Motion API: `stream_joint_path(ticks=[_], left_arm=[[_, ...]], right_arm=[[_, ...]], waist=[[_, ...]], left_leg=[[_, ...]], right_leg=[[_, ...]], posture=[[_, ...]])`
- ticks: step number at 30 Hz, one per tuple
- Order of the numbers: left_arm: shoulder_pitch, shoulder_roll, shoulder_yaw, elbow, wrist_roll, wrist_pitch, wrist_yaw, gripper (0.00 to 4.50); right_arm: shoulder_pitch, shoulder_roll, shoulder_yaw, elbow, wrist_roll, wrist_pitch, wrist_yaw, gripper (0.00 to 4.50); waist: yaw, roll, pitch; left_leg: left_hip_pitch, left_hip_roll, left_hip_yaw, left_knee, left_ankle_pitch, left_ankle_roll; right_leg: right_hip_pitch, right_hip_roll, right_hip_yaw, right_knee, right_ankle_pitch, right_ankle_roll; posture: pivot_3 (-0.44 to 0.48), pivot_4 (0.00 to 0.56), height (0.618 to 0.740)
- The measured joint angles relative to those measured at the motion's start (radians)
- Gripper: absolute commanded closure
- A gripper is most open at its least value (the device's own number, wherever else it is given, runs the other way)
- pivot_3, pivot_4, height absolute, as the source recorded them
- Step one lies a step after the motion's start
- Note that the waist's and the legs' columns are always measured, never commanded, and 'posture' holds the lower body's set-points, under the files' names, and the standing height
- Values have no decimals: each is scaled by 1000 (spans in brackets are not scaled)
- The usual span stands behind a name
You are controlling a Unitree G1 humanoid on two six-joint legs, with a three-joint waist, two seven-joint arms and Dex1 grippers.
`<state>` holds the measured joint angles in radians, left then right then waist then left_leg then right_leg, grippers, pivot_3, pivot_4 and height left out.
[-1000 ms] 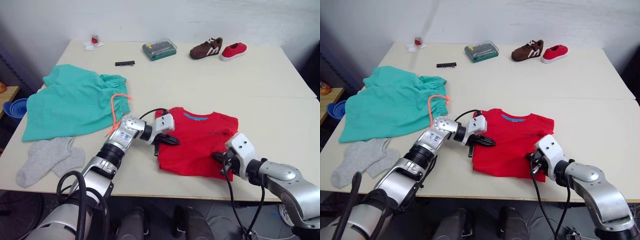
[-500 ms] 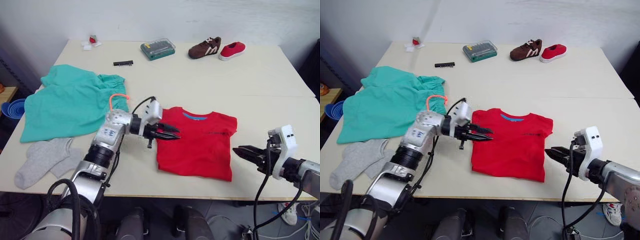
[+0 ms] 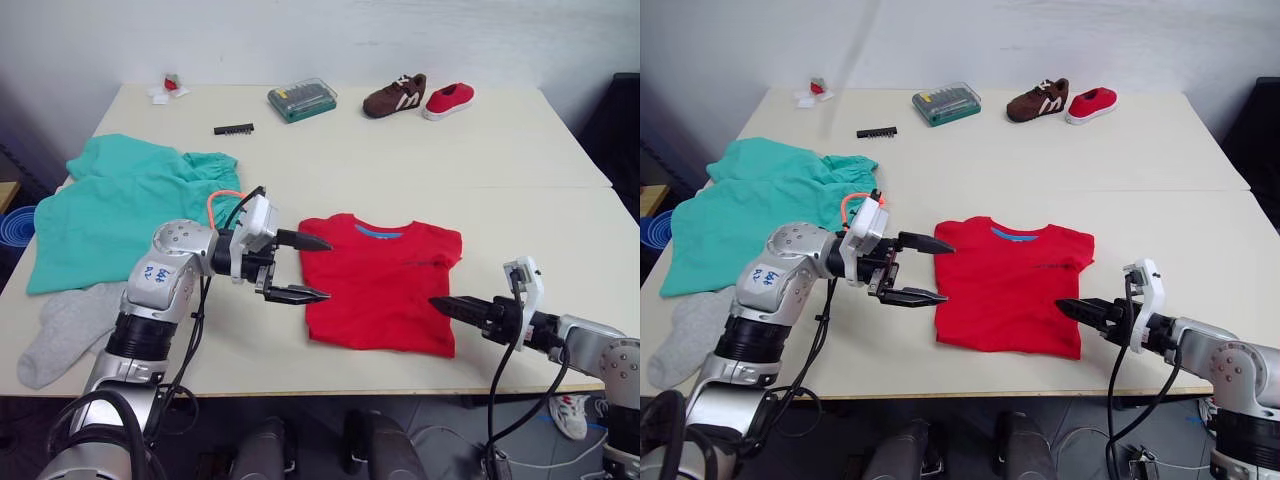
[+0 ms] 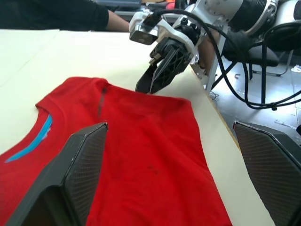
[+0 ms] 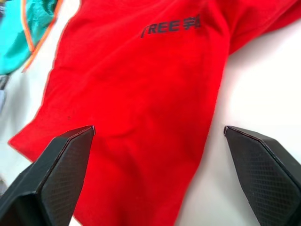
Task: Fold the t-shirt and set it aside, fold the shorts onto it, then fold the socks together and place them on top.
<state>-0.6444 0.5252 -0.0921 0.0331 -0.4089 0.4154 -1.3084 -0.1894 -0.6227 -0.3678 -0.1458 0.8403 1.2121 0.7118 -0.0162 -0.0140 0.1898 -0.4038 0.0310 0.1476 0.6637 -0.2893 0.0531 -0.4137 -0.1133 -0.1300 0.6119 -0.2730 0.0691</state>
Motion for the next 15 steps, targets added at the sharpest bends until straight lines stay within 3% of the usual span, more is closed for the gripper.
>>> stream_joint_path(ticks=[6,7,10,15], left_arm=[[5,20,14,-22,-3,10,32,24],[5,29,15,-21,-3,10,35,3],[5,41,15,-21,-3,5,36,0],[5,42,15,-21,-2,-12,38,0]], right_arm=[[-74,62,92,33,4,-28,30,0],[-85,68,101,50,0,-38,29,184],[-105,77,115,91,-17,-64,25,979],[-107,76,105,136,-25,-76,3,2808]], waist=[[-13,0,0],[-12,0,0],[-10,0,0],[-9,0,0]], left_leg=[[0,0,0,-1,3,-6],[0,0,0,-1,3,-6],[0,0,0,-1,3,-6],[0,0,0,-1,2,-7]], right_leg=[[-1,1,0,1,0,-1],[-1,1,0,1,0,-1],[-1,0,0,1,0,-1],[-1,0,0,1,0,-1]], posture=[[0,150,740],[0,150,740],[0,150,740],[0,150,740]])
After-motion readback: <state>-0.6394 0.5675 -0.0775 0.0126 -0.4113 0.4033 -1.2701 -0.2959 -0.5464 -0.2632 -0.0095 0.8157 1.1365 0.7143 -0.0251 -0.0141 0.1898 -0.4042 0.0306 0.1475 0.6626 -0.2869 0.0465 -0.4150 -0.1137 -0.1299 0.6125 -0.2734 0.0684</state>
